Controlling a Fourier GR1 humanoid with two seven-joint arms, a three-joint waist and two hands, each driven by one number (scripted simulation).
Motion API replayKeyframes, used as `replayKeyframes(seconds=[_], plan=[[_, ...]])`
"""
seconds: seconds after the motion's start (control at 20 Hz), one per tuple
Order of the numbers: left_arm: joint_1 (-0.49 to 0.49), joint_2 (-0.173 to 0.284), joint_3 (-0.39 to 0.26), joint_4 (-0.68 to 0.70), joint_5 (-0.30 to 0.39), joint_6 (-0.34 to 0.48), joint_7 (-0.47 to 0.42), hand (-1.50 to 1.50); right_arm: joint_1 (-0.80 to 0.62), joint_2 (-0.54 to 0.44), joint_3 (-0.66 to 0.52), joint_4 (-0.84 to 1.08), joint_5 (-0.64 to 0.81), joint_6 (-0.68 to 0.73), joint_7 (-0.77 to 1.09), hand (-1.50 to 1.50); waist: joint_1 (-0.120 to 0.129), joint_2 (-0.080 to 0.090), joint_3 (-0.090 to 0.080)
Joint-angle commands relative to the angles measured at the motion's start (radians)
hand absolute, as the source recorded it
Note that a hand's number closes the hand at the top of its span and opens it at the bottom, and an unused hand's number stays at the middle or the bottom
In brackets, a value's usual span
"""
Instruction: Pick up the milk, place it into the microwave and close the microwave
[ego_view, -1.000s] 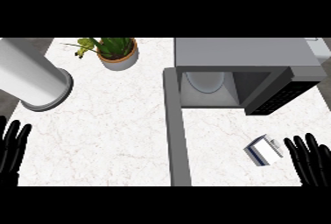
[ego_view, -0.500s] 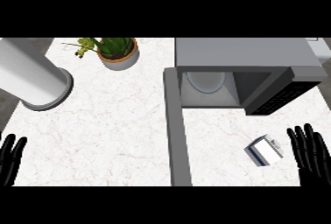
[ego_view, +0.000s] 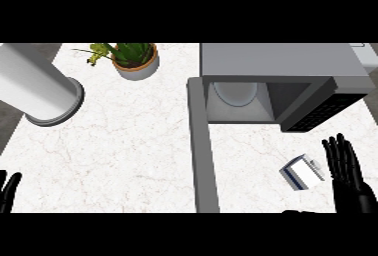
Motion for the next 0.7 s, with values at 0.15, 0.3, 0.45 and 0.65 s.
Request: replayKeyframes(seconds=[0.15,0.3,0.45,0.65], plan=[[0.002,-0.006,-0.079,0.025,-0.046,0.036,-0.028,-1.50,-0.021,-0.024,-0.067,0.186,0.021,-0.011,-0.134,-1.50,-0.003,0.000,0.000],[0.029,-0.007,-0.019,0.032,-0.025,-0.024,-0.053,-1.50,-0.095,-0.106,-0.133,0.269,-0.002,0.024,-0.128,-1.50,0.000,0.000,0.000],[-0.007,-0.006,-0.015,0.046,-0.028,0.002,-0.025,-1.50,-0.107,-0.156,-0.156,0.342,-0.007,0.072,-0.166,-1.50,-0.002,0.000,0.000],[0.008,-0.003,0.011,0.034,0.007,-0.021,-0.049,-1.50,-0.185,-0.159,-0.154,0.533,0.037,0.059,-0.279,-1.50,0.001,0.001,0.000]])
